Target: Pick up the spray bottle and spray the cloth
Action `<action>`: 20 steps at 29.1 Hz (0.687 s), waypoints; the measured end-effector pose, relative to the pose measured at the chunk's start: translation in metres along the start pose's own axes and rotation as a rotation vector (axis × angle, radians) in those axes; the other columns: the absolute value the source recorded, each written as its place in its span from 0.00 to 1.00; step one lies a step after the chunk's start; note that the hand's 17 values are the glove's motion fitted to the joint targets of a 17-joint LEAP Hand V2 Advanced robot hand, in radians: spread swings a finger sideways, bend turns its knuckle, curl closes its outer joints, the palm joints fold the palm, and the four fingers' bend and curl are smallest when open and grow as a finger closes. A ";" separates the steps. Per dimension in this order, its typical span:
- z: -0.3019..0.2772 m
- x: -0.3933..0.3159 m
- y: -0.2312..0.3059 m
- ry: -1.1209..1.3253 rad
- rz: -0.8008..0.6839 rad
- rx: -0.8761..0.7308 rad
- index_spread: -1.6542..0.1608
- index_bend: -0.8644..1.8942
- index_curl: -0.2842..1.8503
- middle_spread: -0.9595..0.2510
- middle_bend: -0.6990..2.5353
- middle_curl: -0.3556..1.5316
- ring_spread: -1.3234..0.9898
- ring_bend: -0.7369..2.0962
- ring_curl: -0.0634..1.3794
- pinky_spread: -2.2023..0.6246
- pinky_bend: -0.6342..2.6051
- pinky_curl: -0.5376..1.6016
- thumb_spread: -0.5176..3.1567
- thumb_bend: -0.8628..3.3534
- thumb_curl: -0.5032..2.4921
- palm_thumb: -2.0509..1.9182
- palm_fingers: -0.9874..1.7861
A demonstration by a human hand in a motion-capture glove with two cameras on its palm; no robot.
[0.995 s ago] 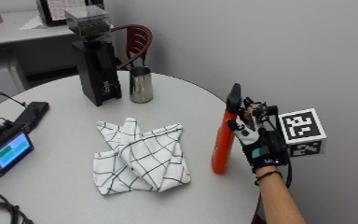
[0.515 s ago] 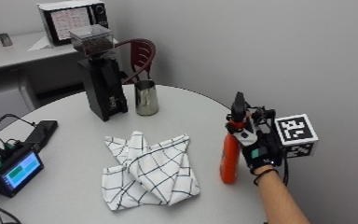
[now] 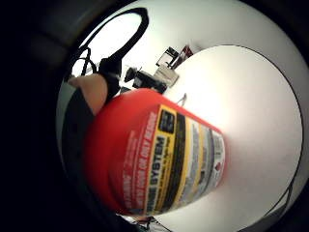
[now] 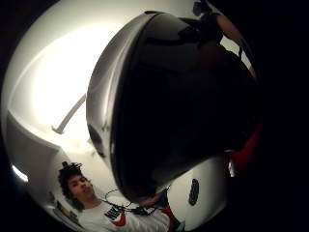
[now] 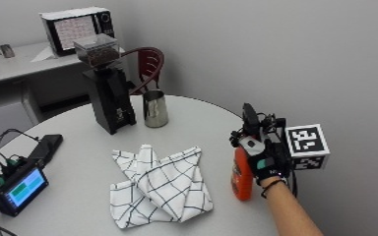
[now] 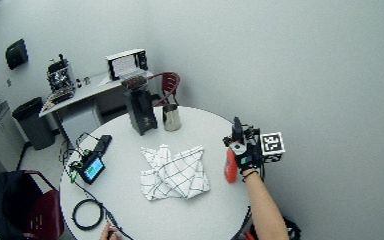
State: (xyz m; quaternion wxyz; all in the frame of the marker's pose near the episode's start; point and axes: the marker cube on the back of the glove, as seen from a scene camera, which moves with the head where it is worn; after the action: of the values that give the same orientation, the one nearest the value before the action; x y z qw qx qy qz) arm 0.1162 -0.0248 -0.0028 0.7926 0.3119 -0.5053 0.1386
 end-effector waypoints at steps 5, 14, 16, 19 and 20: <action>-0.014 0.004 0.011 0.019 0.011 -0.043 0.72 0.32 0.14 0.70 0.46 0.46 0.51 0.55 0.37 0.81 0.28 0.41 0.35 0.21 0.33 0.76 0.72; -0.059 -0.008 0.024 0.032 0.072 -0.290 0.72 0.32 0.15 0.71 0.46 0.46 0.51 0.55 0.37 0.78 0.30 0.42 0.33 0.20 0.36 0.76 0.74; -0.066 -0.022 0.017 0.047 0.055 -0.351 0.73 0.32 0.15 0.71 0.46 0.46 0.51 0.55 0.37 0.78 0.32 0.43 0.33 0.20 0.36 0.76 0.75; -0.069 -0.055 0.003 0.107 0.012 -0.448 0.73 0.32 0.15 0.71 0.45 0.46 0.51 0.55 0.37 0.77 0.32 0.43 0.33 0.20 0.36 0.76 0.76; -0.068 -0.069 -0.001 0.139 -0.001 -0.481 0.73 0.32 0.15 0.71 0.45 0.46 0.51 0.55 0.37 0.77 0.32 0.43 0.33 0.20 0.37 0.76 0.76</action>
State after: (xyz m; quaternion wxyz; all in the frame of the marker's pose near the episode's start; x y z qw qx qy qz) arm 0.1343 0.0237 -0.0846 0.8768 0.1042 -0.4681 0.0352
